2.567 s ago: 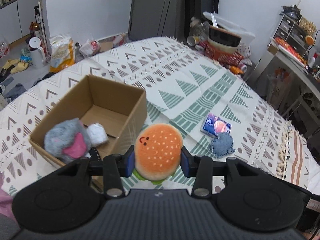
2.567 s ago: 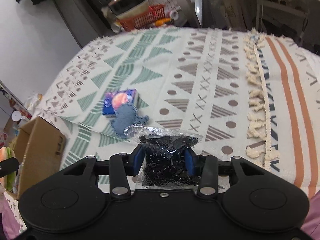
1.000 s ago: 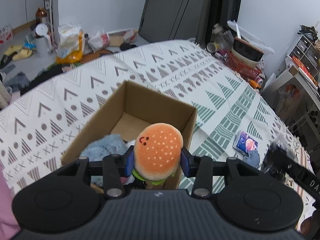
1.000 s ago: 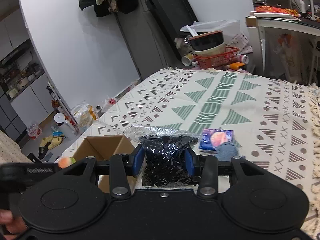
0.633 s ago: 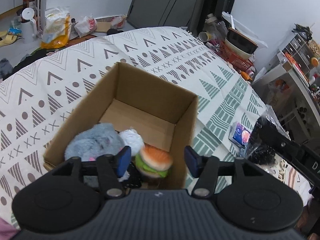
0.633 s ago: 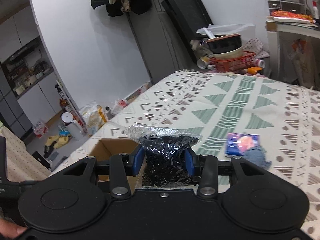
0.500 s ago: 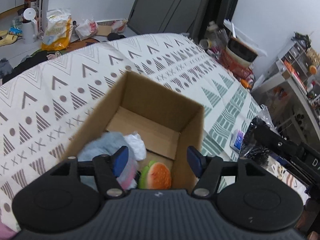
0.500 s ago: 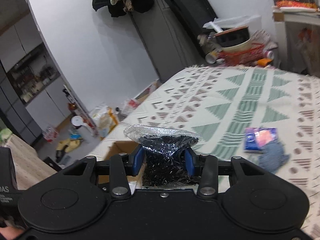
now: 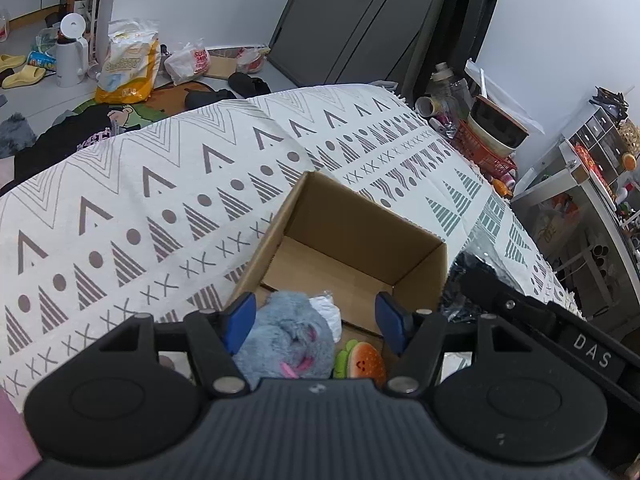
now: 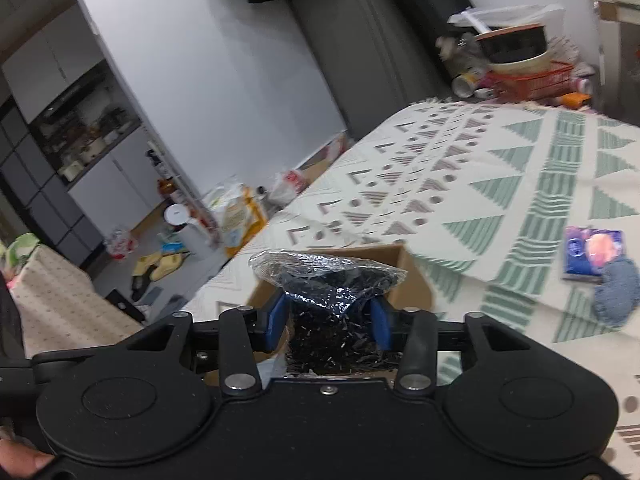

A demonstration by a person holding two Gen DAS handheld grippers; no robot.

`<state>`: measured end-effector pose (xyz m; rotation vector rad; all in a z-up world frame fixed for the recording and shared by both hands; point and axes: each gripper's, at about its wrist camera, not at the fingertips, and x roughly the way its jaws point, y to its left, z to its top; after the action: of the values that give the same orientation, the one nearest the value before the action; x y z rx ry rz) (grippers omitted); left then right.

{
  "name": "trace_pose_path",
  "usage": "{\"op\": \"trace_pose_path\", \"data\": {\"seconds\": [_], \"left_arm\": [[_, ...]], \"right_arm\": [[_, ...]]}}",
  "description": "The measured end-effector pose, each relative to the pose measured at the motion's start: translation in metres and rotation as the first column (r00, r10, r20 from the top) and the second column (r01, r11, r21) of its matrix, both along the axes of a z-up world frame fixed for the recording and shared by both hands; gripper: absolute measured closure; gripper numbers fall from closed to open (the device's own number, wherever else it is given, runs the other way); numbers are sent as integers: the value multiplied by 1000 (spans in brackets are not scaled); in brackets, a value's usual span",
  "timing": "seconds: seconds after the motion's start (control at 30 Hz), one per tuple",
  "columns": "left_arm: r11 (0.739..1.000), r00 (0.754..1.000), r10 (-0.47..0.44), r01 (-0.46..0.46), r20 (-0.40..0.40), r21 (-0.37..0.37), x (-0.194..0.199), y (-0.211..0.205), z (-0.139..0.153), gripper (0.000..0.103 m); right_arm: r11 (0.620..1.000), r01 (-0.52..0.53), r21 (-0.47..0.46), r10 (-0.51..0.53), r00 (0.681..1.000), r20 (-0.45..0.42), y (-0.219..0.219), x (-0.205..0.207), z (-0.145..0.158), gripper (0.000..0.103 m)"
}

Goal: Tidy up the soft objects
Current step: 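Carry the burger plush and bead bag into the box with both grippers, then open both grippers and withdraw them from the box, then grasp the blue denim plush with the right gripper while the left gripper grasps the purple tissue pack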

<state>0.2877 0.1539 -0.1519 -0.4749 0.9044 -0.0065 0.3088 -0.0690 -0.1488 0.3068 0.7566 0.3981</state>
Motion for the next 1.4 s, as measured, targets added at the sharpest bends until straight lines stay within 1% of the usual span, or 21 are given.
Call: {"op": "trace_pose_path", "data": {"seconds": [0.07,0.1,0.17,0.23,0.3,0.4,0.5,0.57,0.63,0.7,0.73,0.83,0.93,1.03,1.1,1.2,1.3,1.4], "left_arm": [[1000,1000,-2,2,-5,5,0,2,1,39],[1000,1000,-4,4,-6,9,0,2,2,39],[1000,1000,-9,9,0,20,-1,2,5,38],[999,1000,-15,15,8,37,-2,0,10,36],[999,1000,-19,18,21,51,-3,-2,15,31],[998,999,-24,21,43,65,-5,-10,23,28],[996,997,-33,27,64,82,-6,-22,32,24],[995,996,-41,33,81,94,-8,-32,37,20],[993,995,-75,68,72,96,-9,-44,42,19],[989,994,-94,88,54,116,-10,-56,47,19],[988,994,-94,86,56,131,-12,-63,51,19],[986,991,-112,100,78,136,-20,-76,62,18],[980,986,-133,116,97,164,-25,-90,71,13],[975,984,-134,109,118,195,-29,-103,76,13],[972,985,-132,106,112,210,-29,-112,77,13],[973,988,-117,93,104,211,-29,-122,79,13],[971,991,-92,69,92,229,-28,-135,81,13],[969,991,-98,74,93,236,-25,-148,83,13]], "right_arm": [[1000,16,-20,-16,1000,-5,4,0,2,43],[999,33,-30,-32,999,8,3,-1,4,40],[997,61,-49,-60,998,33,0,-5,11,30],[996,79,-40,-77,996,40,-7,-7,16,24],[995,98,-36,-97,994,41,-15,-10,20,22],[990,132,-51,-131,991,26,-29,-18,24,16],[986,157,-47,-155,987,37,-44,-30,28,9],[984,174,-48,-172,984,43,-56,-37,34,1],[980,194,-48,-192,980,46,-68,-42,38,0],[974,220,-48,-218,975,43,-83,-46,44,0],[972,228,-50,-226,973,43,-87,-47,47,0],[970,235,-65,-231,971,66,-103,-51,56,0],[968,239,-71,-232,968,93,-117,-56,58,0],[968,243,-64,-236,967,100,-132,-54,57,0],[967,251,-46,-246,965,89,-144,-52,56,0],[968,252,-4,-251,966,70,-159,-51,56,0],[969,246,-5,-245,967,65,-170,-52,55,0],[974,226,9,-226,973,51,-185,-49,53,0]]}}
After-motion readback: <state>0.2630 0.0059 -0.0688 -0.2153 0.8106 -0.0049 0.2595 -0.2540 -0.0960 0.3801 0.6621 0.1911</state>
